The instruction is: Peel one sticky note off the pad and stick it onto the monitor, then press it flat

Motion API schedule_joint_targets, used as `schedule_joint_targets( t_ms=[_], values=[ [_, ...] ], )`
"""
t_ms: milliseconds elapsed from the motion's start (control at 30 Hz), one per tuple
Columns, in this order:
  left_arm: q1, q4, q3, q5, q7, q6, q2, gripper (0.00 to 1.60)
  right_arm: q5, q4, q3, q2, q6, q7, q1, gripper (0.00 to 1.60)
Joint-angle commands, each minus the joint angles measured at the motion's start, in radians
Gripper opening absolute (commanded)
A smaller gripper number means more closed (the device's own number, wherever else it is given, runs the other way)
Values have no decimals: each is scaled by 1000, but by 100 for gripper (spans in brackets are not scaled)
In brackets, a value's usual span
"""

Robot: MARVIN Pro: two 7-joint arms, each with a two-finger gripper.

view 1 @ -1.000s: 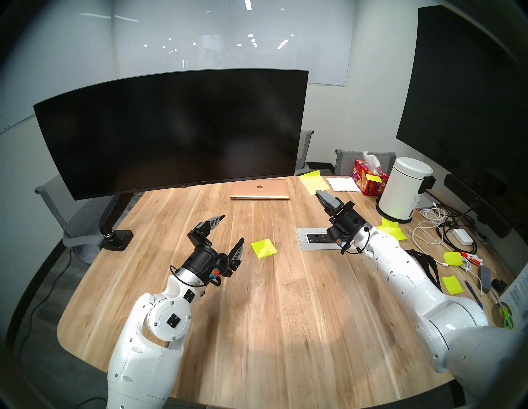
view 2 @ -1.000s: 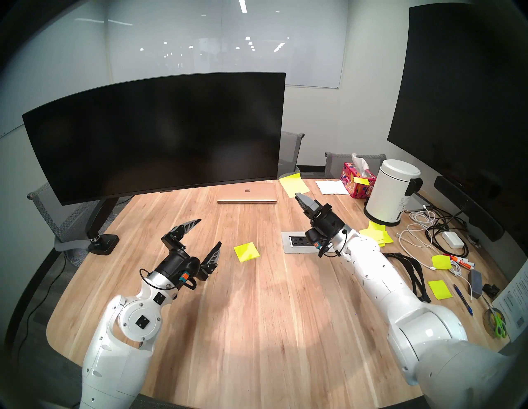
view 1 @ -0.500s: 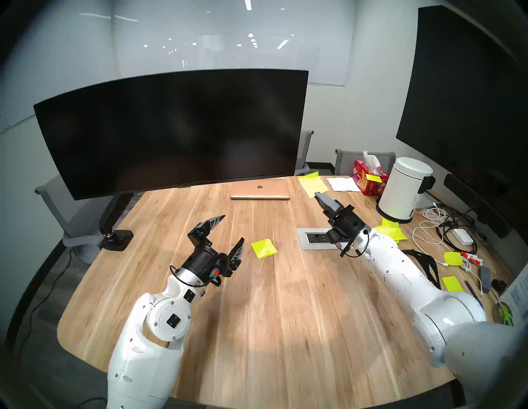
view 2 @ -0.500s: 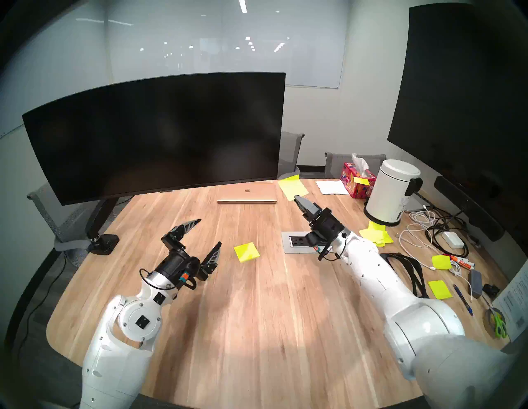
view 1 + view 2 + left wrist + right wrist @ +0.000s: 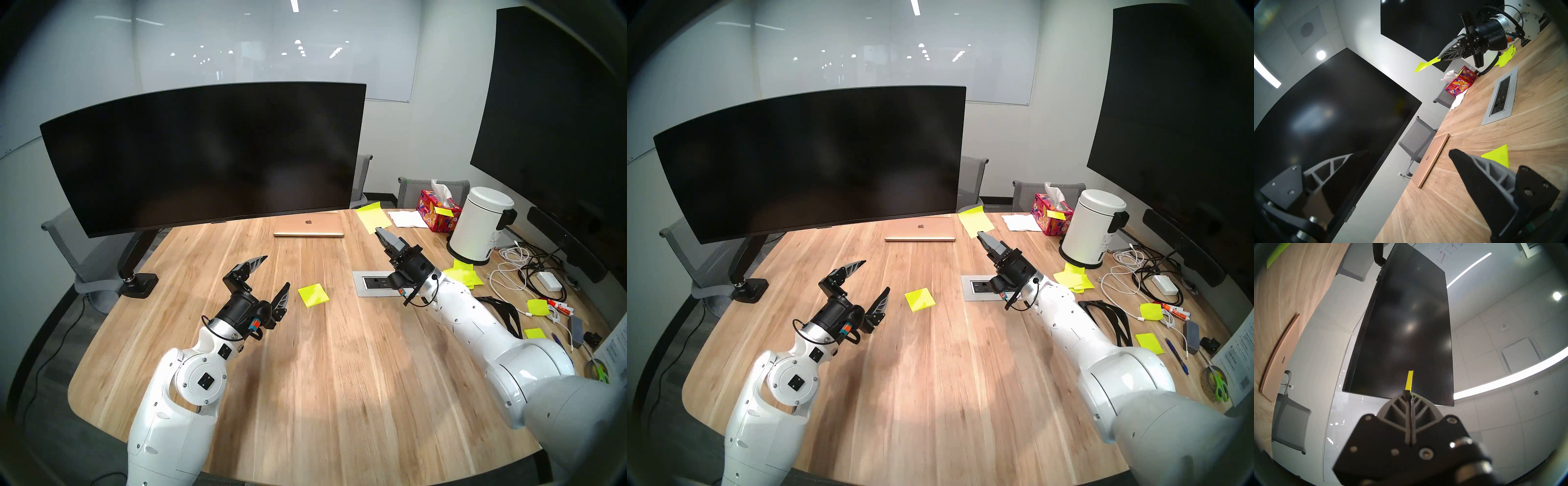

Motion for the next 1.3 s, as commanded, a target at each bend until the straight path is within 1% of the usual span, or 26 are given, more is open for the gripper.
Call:
schedule_joint_targets(
  t_ms=[0,67,133,267,333,433,667,867,1267],
  values=[
    [-2,-26,-3,2,7,-2,-1,160,-3,35,4,-26,40,-66,56,0],
    [-2,-26,-3,2,7,-2,-1,160,-8,49,4,-31,62,-81,61,0],
    [-2,-26,-3,2,7,-2,-1,160,-7,62,6,-36,66,-93,66,0],
    [-2,-26,-3,2,7,-2,-1,160,-15,91,8,-47,112,-126,76,0],
    [-2,-26,-3,2,7,-2,-1,160,-16,109,10,-54,123,-141,83,0],
    [-2,-26,-3,2,7,-2,-1,160,-23,127,11,-60,164,-143,89,0],
    [-2,-26,-3,2,7,-2,-1,160,-35,160,2,-64,161,-143,109,0],
    [-2,-26,-3,2,7,-2,-1,160,-43,163,1,-63,163,-143,114,0],
    [-3,-26,-3,2,7,-3,-1,160,-26,155,26,-77,213,-143,99,0]
  ],
)
